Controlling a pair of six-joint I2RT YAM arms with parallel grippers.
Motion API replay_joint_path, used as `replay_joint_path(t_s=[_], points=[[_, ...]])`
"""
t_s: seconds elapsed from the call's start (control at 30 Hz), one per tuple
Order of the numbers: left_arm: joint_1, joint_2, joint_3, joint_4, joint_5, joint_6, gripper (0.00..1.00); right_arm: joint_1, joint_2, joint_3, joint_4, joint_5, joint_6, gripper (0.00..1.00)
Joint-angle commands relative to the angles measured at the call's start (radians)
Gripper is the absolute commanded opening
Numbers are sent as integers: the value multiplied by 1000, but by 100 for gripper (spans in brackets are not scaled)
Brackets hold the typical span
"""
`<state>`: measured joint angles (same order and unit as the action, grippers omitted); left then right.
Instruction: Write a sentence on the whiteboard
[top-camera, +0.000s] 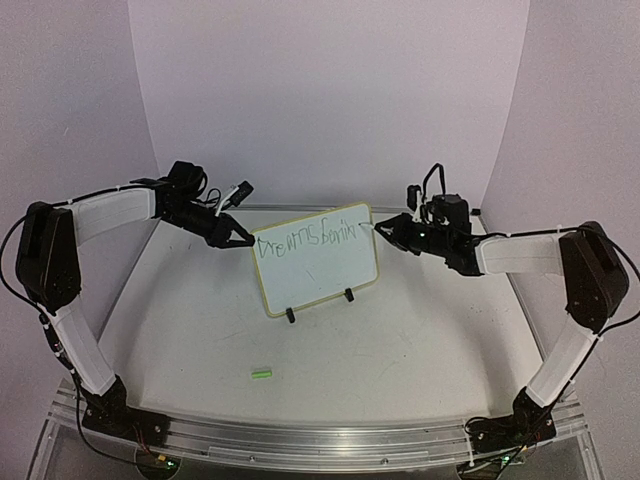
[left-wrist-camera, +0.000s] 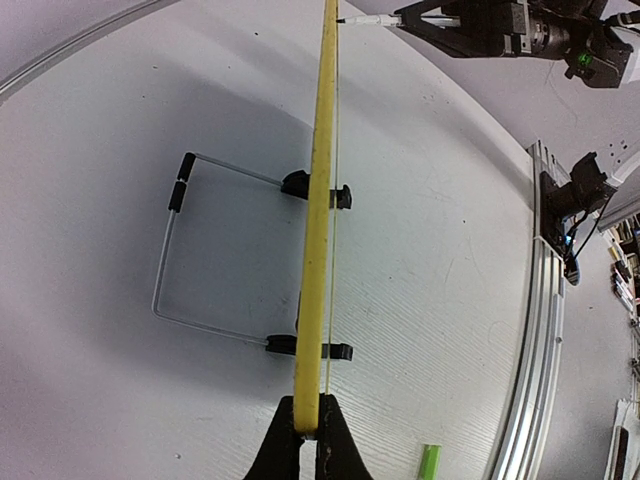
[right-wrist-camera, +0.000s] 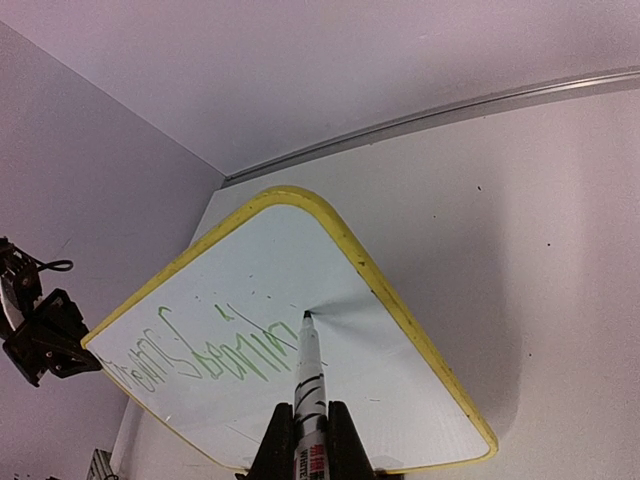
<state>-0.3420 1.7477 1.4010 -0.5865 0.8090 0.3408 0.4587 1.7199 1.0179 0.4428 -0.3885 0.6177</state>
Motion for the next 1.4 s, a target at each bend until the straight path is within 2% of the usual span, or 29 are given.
replay_joint_path(t_s=[0.0, 0.17, 0.53, 0.97, 1.37], points=[[-11, -13, -2, -49, -57, 36, 0, -5, 28, 47, 34, -40, -19, 0], [-11, -14, -2, -49, -57, 36, 0, -4, 41, 41, 27, -68, -21, 0], [-11, -14, -2, -49, -59, 35, 0, -4, 11, -19, 9, 8, -5, 0], [-11, -17, -2, -50, -59, 36, 0, -4, -22, 1, -25, 62, -16, 0], [-11, -15, -2, -49, -57, 35, 0, -3, -11, 52, -36, 47, -32, 0]])
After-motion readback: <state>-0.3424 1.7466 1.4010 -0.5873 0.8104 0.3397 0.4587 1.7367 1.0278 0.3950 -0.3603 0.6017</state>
